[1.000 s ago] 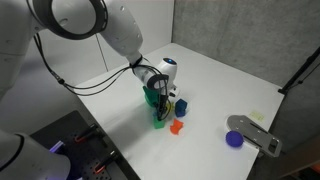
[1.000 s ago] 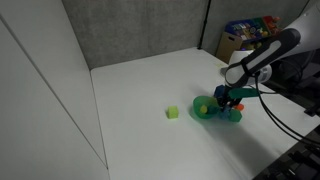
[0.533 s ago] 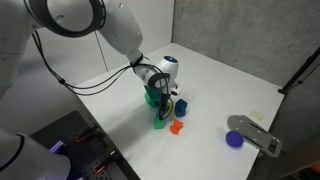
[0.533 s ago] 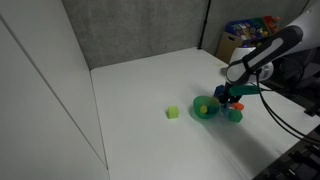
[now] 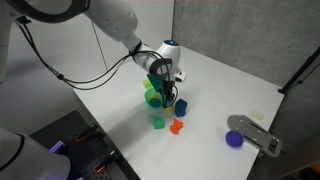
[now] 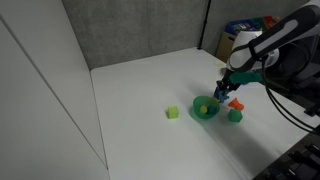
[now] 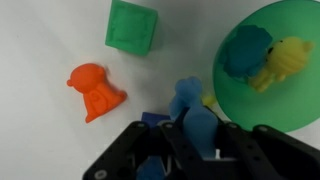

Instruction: Put two objects in the bowl

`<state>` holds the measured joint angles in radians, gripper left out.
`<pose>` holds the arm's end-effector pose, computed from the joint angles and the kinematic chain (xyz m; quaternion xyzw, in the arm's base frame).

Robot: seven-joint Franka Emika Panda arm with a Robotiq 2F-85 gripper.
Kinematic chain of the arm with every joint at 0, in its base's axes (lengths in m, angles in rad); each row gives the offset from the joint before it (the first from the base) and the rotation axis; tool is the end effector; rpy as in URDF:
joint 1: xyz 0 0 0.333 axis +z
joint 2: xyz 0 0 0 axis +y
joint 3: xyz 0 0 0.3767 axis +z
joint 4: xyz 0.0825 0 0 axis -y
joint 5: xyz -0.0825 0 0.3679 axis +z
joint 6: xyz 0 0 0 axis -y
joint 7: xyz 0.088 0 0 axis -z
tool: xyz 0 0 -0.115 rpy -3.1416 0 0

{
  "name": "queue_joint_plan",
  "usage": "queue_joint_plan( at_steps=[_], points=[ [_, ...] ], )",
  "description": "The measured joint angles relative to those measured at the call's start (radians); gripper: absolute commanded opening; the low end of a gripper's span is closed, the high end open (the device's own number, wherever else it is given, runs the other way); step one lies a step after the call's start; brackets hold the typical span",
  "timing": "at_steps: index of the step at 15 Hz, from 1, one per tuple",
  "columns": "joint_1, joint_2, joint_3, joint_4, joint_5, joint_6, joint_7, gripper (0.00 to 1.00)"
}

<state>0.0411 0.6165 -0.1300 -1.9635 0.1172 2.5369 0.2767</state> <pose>0.6323 -0.0514 0.2094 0.9756 -0.2187 -0.0170 0.0069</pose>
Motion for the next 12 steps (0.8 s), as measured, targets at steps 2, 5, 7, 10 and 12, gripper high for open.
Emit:
queue_joint_plan(
  at_steps=[2, 5, 7, 10, 12],
  points=[
    [0.022, -0.032, -0.001, 0.0, -0.018, 0.0, 0.027, 0.06],
    [0.056, -0.074, 0.003, 0.001, -0.031, 0.0, 0.054, 0.06],
    [0.064, -0.084, 0.022, 0.005, -0.03, 0.001, 0.055, 0.06],
    [0.064, -0.083, 0.058, 0.008, -0.024, 0.001, 0.055, 0.49],
    [0.064, -0.08, 0.069, 0.008, -0.024, 0.001, 0.055, 0.66]
  ],
)
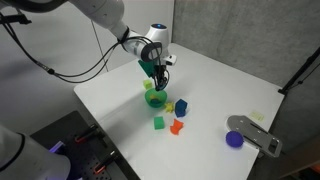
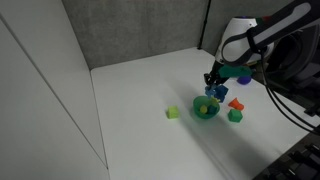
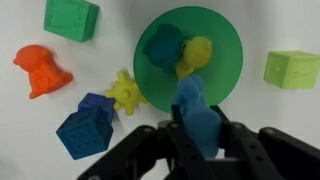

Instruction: Put two objects in the bowl

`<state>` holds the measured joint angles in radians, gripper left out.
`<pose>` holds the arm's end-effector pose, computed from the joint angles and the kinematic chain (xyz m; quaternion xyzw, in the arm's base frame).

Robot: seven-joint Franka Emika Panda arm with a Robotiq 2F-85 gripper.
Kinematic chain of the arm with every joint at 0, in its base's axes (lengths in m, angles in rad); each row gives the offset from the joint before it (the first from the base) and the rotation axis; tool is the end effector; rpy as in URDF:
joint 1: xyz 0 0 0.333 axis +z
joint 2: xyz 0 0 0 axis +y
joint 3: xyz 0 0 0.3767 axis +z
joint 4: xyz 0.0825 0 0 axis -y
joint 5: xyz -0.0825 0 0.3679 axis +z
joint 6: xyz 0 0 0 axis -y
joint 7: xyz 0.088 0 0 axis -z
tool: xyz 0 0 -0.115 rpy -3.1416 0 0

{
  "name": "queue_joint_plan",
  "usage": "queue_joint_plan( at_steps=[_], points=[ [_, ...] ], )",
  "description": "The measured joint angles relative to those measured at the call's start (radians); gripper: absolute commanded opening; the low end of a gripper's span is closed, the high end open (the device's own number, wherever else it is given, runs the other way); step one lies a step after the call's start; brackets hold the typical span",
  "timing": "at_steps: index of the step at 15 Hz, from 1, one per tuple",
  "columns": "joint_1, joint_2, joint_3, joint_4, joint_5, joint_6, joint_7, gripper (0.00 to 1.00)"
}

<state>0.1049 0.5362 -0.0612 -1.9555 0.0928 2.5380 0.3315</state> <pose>0.6442 0.0308 0.2615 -0.9841 0.1758 -0.0215 0.0160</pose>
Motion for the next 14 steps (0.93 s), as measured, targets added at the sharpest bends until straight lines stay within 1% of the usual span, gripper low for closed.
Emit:
queue_joint_plan(
  at_steps=[4, 5, 10, 14],
  points=[
    [0.0, 0.005, 0.001, 0.0, 0.0, 0.008, 0.0, 0.98],
    [-0.001, 0.005, -0.001, 0.0, 0.0, 0.011, 0.0, 1.0],
    [-0.009, -0.005, -0.012, -0.003, -0.001, 0.003, -0.001, 1.0],
    [-0.026, -0.072, -0.014, -0.016, -0.006, -0.097, -0.016, 1.0]
  ],
)
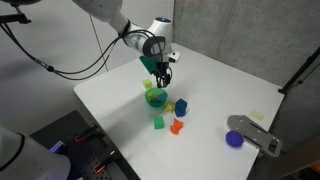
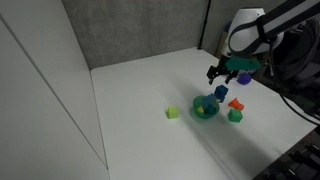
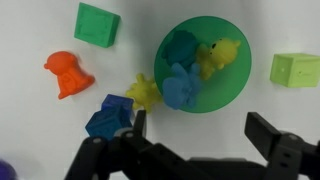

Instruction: Put two objects in the bowl

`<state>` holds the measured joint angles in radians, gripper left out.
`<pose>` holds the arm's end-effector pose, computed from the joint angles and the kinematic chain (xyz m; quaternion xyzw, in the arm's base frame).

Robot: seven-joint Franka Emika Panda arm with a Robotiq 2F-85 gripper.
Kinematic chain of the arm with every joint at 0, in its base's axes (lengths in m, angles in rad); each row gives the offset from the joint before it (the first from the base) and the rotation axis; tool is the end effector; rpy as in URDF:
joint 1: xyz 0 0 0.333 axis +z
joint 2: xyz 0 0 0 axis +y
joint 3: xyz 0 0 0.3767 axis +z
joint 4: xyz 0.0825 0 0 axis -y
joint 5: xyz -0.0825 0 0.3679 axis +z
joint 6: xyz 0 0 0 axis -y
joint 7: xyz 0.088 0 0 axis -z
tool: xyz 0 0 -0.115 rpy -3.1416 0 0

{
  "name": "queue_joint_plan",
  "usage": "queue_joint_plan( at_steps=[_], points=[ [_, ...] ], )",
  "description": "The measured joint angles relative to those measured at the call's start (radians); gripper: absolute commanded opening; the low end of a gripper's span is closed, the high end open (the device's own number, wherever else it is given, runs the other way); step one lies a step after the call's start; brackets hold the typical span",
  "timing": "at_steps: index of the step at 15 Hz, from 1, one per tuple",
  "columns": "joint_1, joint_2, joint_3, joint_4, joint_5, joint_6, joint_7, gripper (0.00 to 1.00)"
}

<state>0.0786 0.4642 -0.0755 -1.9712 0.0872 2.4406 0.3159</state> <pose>0.6326 0.0062 0.2927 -0.9828 0.1845 -0.0018 0.0118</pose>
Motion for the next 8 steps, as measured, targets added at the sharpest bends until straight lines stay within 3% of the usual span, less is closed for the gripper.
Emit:
queue_joint_plan(
  at_steps=[8],
  points=[
    [-0.044, -0.274, -0.01, -0.16, -0.124, -0.18, -0.083, 1.0]
  ],
)
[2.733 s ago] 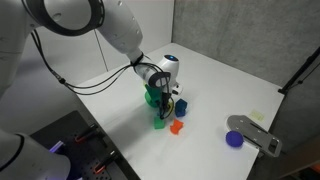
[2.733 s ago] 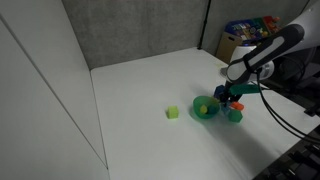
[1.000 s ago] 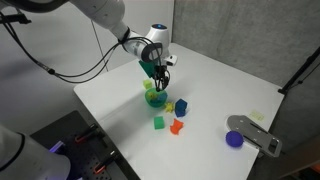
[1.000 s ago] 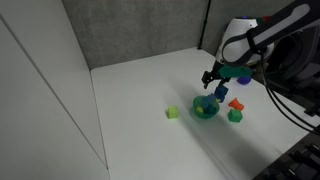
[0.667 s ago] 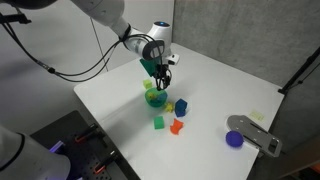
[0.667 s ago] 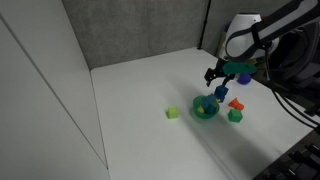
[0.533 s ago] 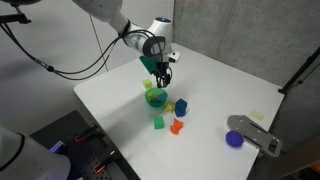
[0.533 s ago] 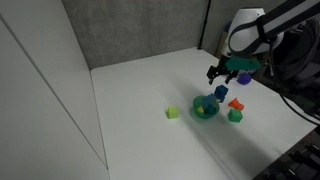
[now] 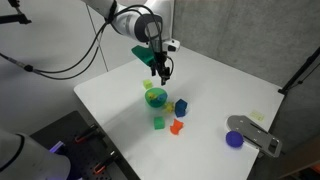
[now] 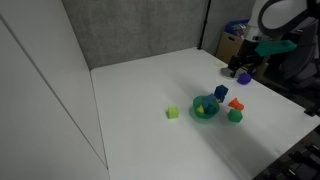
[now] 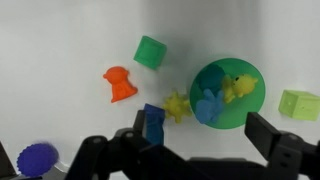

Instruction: Put two objects in the bowl

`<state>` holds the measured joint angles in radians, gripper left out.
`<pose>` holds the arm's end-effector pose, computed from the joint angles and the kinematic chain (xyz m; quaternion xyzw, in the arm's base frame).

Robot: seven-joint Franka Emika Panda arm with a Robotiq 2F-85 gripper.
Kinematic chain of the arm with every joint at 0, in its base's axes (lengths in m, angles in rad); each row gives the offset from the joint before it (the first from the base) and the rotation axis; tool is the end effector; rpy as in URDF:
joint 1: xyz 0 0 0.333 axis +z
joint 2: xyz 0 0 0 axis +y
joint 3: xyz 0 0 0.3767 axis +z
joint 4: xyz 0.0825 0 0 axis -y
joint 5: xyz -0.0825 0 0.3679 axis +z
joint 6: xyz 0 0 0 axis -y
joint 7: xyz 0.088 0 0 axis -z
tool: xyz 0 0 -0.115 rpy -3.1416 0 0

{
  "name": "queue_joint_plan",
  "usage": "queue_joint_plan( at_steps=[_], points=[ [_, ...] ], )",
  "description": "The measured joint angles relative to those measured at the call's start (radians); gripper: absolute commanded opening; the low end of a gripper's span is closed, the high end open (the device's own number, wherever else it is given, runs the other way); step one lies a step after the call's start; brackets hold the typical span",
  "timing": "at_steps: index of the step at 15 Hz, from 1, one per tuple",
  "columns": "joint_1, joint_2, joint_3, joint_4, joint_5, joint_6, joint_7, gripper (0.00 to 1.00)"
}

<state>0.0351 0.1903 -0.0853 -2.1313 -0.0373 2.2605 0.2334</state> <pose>0.5576 -0.0277 0.3769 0.9910 -0.1285 -0.0281 0.0248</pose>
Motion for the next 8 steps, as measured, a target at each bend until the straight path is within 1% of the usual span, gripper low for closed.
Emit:
queue_joint_plan(
  at_steps=[4, 8],
  points=[
    [-0.033, -0.154, 0.0, -0.087, -0.016, -0.122, -0.097, 1.0],
    [-0.058, -0.276, 0.0, -0.139, -0.016, -0.236, -0.207, 1.0]
  ],
)
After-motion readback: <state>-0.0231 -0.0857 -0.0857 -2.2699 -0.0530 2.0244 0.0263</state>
